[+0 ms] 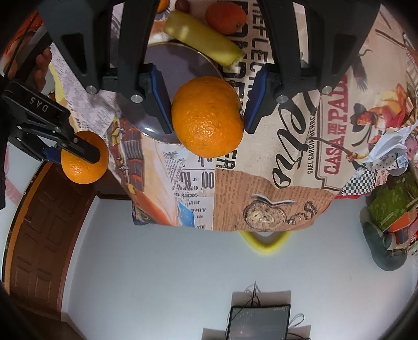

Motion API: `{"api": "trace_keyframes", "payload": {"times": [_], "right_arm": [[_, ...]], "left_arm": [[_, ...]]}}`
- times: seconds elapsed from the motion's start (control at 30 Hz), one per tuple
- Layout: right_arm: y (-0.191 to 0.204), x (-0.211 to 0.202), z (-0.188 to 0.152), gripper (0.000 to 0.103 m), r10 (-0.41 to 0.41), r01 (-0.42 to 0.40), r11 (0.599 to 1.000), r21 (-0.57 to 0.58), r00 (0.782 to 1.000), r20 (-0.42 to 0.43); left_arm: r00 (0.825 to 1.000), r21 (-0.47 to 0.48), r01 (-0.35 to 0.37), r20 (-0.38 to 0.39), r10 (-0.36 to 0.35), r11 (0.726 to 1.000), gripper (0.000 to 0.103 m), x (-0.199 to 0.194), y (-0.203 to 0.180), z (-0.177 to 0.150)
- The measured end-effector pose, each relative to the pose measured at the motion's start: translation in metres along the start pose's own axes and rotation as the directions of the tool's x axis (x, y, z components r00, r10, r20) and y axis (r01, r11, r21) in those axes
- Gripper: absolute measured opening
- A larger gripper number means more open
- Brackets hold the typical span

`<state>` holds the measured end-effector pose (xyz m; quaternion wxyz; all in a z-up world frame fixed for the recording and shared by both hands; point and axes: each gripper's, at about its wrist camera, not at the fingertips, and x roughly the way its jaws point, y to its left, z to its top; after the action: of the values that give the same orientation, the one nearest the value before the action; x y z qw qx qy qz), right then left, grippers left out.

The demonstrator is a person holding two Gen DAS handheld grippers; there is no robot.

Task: Organize fruits
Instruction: 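Carry both oranges over the grey plate and release them onto it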

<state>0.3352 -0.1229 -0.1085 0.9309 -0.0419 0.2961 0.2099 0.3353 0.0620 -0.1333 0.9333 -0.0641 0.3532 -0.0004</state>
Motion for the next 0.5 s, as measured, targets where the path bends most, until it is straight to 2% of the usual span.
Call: {"api": "trace_keyframes", "payload": {"times": [0.3,0.5], "right_arm": [[0.004,0.045,-0.01,0.061,0.007,-0.01,0.999,-0.038,0.996,-0.093],[0.003,0.074,-0.02,0.061,0.008,-0.018,0.998,-0.059,0.986,-0.166]], "left_arm": [[0.996,0.041,-0.016,-0.082,0.019,0.999,0.054,0.055,0.0,0.003],[0.987,0.036,0.007,-0.158,-0.001,0.999,0.054,0.085,0.002,0.0]]}}
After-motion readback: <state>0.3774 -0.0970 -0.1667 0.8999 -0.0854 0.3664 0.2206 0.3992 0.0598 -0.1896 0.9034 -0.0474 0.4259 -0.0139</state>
